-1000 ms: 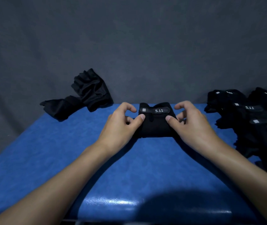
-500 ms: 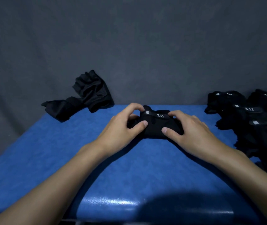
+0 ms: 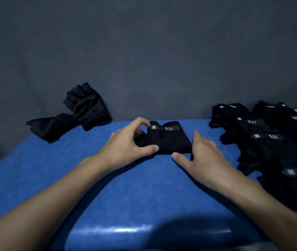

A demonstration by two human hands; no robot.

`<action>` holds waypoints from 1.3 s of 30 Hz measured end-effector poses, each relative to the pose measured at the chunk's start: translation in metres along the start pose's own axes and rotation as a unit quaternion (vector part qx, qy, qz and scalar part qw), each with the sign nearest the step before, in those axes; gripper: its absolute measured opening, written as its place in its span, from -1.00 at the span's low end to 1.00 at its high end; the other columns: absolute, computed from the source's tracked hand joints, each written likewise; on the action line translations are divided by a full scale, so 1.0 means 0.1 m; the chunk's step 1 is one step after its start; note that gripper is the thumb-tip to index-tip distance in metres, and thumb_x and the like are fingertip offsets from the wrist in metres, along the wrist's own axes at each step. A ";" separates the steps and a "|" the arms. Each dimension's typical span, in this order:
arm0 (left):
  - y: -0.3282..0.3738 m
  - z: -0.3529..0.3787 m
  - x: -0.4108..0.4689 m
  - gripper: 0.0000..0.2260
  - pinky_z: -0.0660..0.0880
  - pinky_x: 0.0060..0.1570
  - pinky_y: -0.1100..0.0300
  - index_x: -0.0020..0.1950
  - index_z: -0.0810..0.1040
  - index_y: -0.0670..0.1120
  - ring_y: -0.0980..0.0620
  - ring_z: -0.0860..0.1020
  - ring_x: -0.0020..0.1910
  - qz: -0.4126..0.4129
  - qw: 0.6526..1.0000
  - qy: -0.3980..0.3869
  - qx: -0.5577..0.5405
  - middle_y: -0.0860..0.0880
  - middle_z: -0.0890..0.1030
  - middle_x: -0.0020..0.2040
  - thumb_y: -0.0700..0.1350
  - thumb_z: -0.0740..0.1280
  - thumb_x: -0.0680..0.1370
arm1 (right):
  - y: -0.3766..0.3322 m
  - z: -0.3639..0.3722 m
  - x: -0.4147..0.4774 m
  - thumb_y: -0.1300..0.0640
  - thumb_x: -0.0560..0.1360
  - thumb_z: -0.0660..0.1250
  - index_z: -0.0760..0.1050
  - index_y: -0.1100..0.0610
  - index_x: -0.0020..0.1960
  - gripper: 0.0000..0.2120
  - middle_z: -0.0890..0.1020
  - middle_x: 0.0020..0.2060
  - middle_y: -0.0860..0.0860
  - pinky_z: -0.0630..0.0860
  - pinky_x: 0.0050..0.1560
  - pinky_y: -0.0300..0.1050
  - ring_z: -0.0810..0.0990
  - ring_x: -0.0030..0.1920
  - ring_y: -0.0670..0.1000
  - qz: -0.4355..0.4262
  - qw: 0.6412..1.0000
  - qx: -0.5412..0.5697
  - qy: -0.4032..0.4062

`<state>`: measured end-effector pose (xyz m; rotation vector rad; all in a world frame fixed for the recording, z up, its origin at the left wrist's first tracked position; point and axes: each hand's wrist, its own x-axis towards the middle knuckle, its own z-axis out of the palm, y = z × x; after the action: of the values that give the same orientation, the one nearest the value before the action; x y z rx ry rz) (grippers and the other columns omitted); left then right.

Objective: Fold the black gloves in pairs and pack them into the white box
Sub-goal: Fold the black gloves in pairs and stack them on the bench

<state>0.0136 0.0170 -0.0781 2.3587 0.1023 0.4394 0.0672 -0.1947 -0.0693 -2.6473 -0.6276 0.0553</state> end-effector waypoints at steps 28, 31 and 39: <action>0.11 0.55 1.13 -0.53 0.30 0.36 -0.11 0.30 0.38 0.15 0.00 0.51 0.26 -0.004 0.998 0.009 0.069 0.07 0.57 0.23 0.25 0.41 0.48 | 0.08 0.14 -0.11 -0.29 0.55 0.00 0.25 0.24 0.47 -0.28 0.14 0.54 0.14 -0.03 0.53 -0.01 0.02 0.55 0.08 0.005 0.995 -0.089 0.045; 0.09 0.48 1.02 -0.51 0.36 0.35 -0.14 0.29 0.38 0.17 0.02 0.53 0.23 -0.006 0.998 -0.003 0.058 0.07 0.57 0.22 0.28 0.41 0.45 | 0.08 0.14 -0.11 -0.29 0.55 0.01 0.27 0.24 0.46 -0.28 0.16 0.53 0.15 -0.01 0.53 0.00 0.04 0.54 0.09 0.002 0.995 -0.089 0.046; -0.09 -0.11 0.35 -0.81 0.49 -0.04 0.25 -0.01 0.57 0.06 0.17 0.58 -0.01 0.005 0.998 0.031 0.059 0.15 0.63 -0.05 0.14 0.43 0.51 | -0.02 0.14 -0.05 -0.13 0.58 0.08 0.39 0.11 0.34 -0.54 0.36 0.38 0.07 0.17 0.42 -0.02 0.27 0.40 0.08 -0.055 0.993 -0.093 0.048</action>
<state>0.0431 0.0376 -0.0662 2.4622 0.1496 0.5252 0.0597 -0.1901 -0.0812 -2.7665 -0.7798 -0.1686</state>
